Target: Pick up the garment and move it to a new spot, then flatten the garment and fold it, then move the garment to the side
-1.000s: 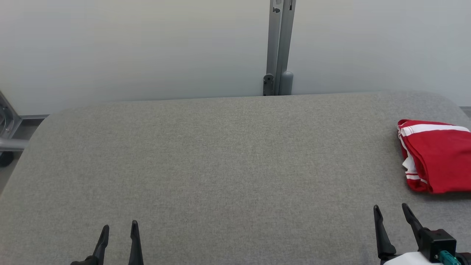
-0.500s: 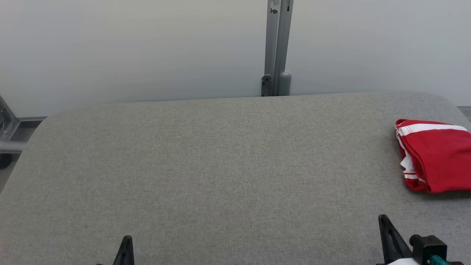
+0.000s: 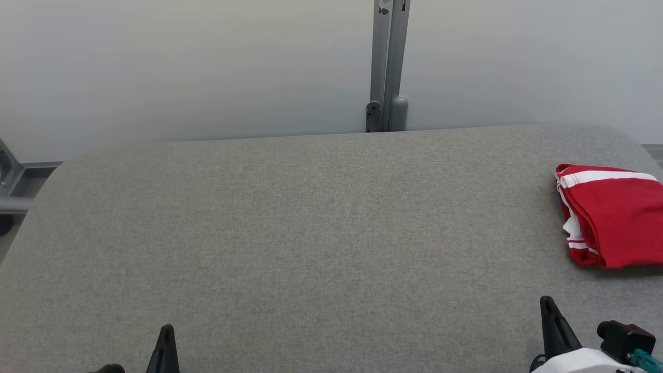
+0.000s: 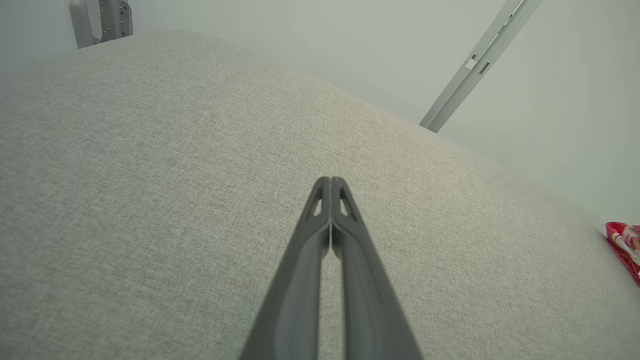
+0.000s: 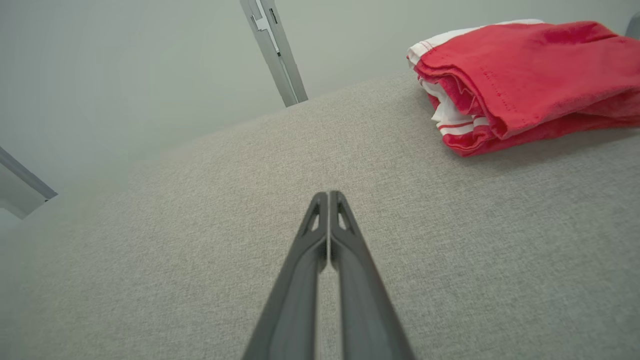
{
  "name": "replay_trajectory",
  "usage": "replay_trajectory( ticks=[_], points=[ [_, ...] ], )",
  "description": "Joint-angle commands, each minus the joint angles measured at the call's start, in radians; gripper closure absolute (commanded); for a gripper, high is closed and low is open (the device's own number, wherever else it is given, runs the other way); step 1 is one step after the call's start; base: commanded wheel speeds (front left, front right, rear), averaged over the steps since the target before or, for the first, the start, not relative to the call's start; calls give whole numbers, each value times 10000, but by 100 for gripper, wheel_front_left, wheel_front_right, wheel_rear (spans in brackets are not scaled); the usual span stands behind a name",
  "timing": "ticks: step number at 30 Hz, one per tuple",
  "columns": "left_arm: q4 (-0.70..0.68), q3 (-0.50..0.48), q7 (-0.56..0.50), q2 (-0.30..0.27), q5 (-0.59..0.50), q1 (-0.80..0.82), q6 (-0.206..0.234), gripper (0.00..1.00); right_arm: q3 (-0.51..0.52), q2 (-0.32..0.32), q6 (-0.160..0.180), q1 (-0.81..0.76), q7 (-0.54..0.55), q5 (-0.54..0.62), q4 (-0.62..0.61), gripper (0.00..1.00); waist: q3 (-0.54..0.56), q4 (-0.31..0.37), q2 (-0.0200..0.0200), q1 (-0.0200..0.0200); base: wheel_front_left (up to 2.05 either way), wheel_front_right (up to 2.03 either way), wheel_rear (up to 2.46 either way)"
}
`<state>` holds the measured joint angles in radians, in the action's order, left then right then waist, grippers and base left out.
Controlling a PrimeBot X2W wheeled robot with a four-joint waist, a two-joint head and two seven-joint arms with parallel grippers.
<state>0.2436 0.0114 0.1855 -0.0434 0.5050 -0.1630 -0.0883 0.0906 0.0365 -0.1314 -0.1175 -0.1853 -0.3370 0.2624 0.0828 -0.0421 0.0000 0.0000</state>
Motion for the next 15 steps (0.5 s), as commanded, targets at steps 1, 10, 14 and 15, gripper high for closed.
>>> replay_trajectory(
  ticks=[1,10,14,15],
  points=[
    [-141,-78,-81,-27,419,366,-63,100,27,67,2,305,90,-499,-180,100,-13,6,0,0,0,0,0],
    [-131,-229,-448,-35,1789,676,-111,100,44,81,2,558,451,-2071,-202,100,-82,40,0,0,0,0,0],
    [-125,-293,-607,-39,2359,808,-131,100,55,87,3,667,608,-2727,-206,100,-113,55,0,0,0,0,0],
    [-122,-308,-640,-40,2496,838,-137,100,57,88,3,692,643,-2883,-206,100,-120,59,0,0,0,0,0]
  ],
)
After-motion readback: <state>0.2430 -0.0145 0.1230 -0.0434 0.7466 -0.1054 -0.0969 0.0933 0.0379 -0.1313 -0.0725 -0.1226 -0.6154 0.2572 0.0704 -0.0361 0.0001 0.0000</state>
